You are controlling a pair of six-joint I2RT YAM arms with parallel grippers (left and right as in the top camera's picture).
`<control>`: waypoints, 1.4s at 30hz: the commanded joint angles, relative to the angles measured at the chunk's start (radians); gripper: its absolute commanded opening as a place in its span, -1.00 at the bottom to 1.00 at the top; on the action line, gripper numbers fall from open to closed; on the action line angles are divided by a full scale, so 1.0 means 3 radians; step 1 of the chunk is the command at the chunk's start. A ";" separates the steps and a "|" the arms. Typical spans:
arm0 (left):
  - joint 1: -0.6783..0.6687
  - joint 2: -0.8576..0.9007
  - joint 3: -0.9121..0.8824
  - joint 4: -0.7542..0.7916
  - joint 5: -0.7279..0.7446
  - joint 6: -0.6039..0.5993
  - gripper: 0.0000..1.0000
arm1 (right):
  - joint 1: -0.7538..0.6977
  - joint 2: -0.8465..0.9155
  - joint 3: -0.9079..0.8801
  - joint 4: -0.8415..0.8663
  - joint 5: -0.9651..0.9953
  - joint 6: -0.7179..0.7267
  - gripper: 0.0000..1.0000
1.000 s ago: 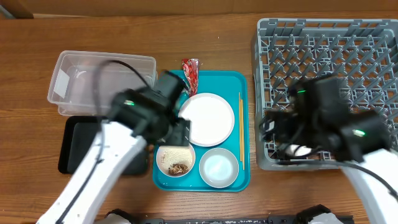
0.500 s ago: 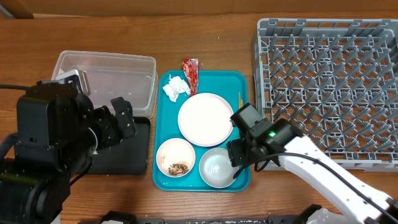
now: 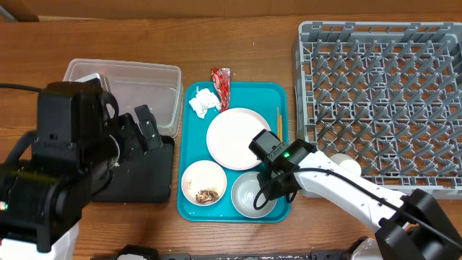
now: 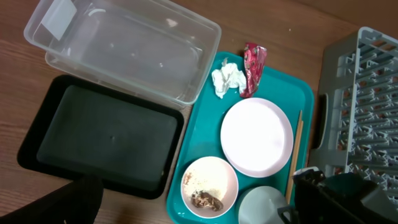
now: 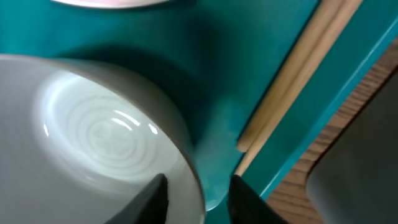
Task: Sort waste into correct bins and load items into the dishwasher
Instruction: 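Grasp the white bowl with the right gripper and lift it, then place the white bowl in the rear of the dish rack, release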
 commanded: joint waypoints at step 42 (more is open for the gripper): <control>0.0020 -0.0022 0.0013 -0.0099 0.0220 0.0103 1.00 | -0.1603 -0.0651 0.1333 0.0005 0.3696 0.0905 -0.92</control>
